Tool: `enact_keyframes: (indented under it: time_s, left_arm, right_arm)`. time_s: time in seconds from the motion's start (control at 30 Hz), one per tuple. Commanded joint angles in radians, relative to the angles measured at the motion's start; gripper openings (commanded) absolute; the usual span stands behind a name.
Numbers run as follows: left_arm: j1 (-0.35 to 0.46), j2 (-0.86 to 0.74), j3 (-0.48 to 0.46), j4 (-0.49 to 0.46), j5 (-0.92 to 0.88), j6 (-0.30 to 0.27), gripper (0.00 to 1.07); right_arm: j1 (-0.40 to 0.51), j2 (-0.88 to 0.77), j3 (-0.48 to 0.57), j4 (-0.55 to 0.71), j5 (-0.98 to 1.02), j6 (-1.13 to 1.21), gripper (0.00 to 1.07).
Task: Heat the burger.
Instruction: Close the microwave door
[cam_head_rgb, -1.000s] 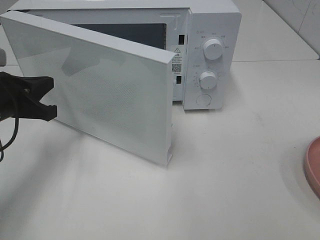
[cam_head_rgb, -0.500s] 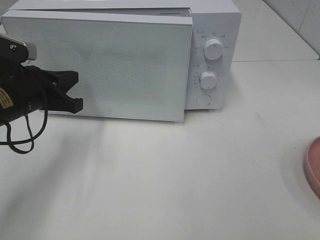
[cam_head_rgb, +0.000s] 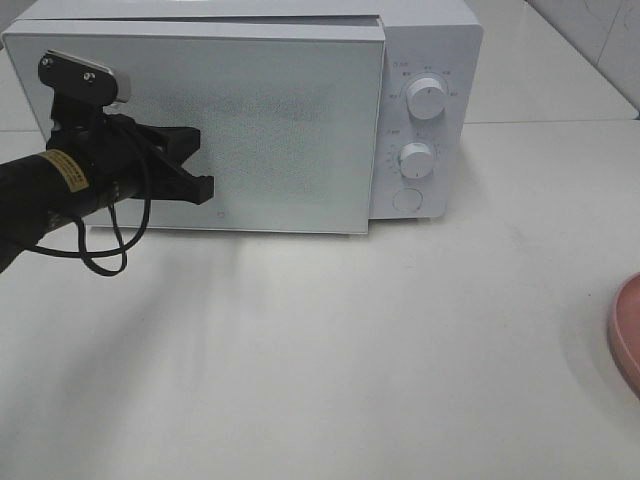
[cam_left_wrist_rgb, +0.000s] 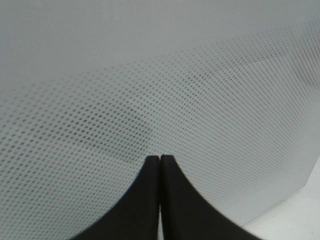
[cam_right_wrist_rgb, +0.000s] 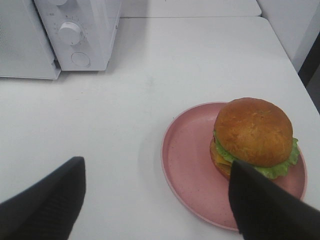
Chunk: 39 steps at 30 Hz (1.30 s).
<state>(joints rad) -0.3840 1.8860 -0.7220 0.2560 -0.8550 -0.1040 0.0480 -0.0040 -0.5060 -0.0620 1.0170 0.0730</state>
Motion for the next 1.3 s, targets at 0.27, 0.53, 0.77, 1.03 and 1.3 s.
enact_keyframes:
  time_s: [0.27, 0.53, 0.77, 1.03, 1.3]
  left_arm:
    - [-0.062, 0.057, -0.111, -0.027, 0.062, -0.005, 0.00]
    - [-0.076, 0.106, -0.209, -0.034, 0.098, -0.011, 0.00]
    - [-0.095, 0.150, -0.301, -0.039, 0.132, -0.010, 0.00]
    - [-0.109, 0.201, -0.392, -0.044, 0.163, -0.046, 0.00]
    - [-0.144, 0.218, -0.445, -0.042, 0.184, -0.051, 0.00]
  right_arm:
    - [-0.003, -0.027, 0.002, -0.001, -0.010, -0.016, 0.75]
    - [-0.003, -0.027, 0.002, -0.001, -0.010, -0.016, 0.75]
    - [-0.003, -0.027, 0.002, -0.001, -0.010, -0.016, 0.75]
    - [-0.003, -0.027, 0.002, -0.001, -0.010, -0.016, 0.75]
    - [-0.003, -0.027, 0.002, -0.001, -0.010, -0.016, 0.75]
